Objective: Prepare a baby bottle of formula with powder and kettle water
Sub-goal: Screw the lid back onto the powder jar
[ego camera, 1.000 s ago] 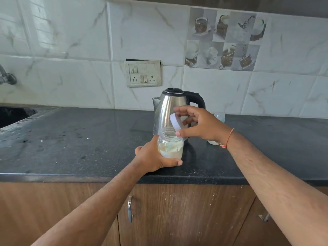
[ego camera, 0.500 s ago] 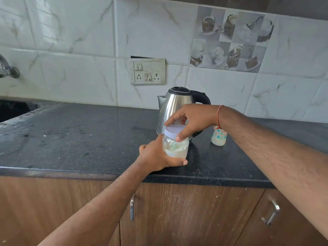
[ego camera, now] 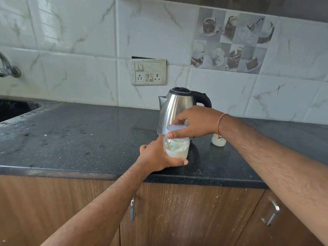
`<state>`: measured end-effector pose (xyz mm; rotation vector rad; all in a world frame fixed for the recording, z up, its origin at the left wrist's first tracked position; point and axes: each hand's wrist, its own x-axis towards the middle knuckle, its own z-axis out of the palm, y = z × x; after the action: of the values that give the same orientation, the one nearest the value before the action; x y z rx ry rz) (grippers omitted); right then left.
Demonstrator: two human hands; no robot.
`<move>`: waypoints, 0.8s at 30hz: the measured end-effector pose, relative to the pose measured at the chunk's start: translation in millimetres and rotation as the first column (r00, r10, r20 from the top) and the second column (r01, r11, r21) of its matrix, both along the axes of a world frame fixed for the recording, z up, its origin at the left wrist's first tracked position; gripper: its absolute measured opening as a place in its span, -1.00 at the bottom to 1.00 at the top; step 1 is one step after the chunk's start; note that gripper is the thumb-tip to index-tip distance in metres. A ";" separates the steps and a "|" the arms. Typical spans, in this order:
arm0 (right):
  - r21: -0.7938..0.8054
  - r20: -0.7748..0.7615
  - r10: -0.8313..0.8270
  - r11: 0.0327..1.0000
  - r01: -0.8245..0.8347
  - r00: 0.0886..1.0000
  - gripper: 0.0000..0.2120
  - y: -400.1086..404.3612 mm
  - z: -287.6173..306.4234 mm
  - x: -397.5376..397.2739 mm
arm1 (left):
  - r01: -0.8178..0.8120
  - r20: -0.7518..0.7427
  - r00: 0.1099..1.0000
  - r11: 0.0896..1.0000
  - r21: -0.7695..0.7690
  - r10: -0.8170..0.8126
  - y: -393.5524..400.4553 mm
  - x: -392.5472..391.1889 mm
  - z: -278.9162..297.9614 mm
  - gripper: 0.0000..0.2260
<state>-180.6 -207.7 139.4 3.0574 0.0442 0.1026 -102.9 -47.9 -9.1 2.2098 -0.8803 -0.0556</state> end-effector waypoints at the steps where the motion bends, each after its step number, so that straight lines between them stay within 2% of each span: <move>1: -0.006 0.015 -0.006 1.000 0.006 1.000 0.03 -0.1 -0.5 -1.0 | 0.005 0.002 1.000 1.000 0.001 -0.005 0.1 -0.4 0.3 -0.01; 3: 0.018 0.035 -0.013 1.000 0.013 0.999 0.02 0.1 0.2 -3.5 | 0.008 0.000 1.000 1.000 0.001 -0.008 -0.2 0.2 -0.1 -0.02; 6: 0.017 0.061 -0.035 0.999 0.035 0.998 -0.24 -0.5 2.9 -5.5 | 0.004 -0.013 1.000 1.000 -0.003 -0.004 -0.9 1.1 -1.3 -0.04; 7: 0.002 0.082 -0.051 0.999 0.051 0.995 -0.27 -2.1 3.8 -5.6 | 0.004 -0.013 1.000 1.000 -0.004 -0.004 -0.7 0.8 -1.2 -0.04; 10: -0.037 0.207 -0.076 0.996 0.086 0.975 -0.18 -8.0 4.9 -4.5 | 0.000 -0.013 1.000 1.000 -0.003 0.000 -0.9 0.9 -1.0 -0.03; 13: -0.001 0.292 0.002 1.000 -0.002 0.956 -0.26 -12.4 0.3 -1.4 | -0.005 -0.011 1.000 1.000 0.002 0.005 -1.2 0.7 -1.0 -0.02; 16: 0.192 0.223 0.087 0.973 -0.131 0.971 -0.42 -15.1 -8.9 3.8 | -0.008 -0.013 1.000 1.000 -0.007 0.008 -1.1 0.7 -1.3 -0.03; 18: 0.247 0.131 0.116 0.958 -0.146 0.985 -0.44 -16.8 -13.3 5.3 | -0.009 -0.015 1.000 1.000 -0.008 0.009 -1.1 0.7 -1.6 -0.04; 20: 0.217 0.105 0.104 0.968 -0.125 0.989 -0.45 -18.1 -14.7 4.4 | -0.010 -0.015 1.000 1.000 -0.008 0.010 -1.1 0.4 -1.8 -0.05; 24: 0.108 0.208 0.031 0.993 -0.055 0.978 -0.42 -18.8 -10.7 -1.8 | -0.010 -0.016 1.000 1.000 -0.014 0.010 -1.7 0.0 -1.1 -0.04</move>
<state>-182.4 -226.4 128.7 3.1397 0.0943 0.4380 -102.9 -49.6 -10.3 2.1982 -0.8580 -0.0621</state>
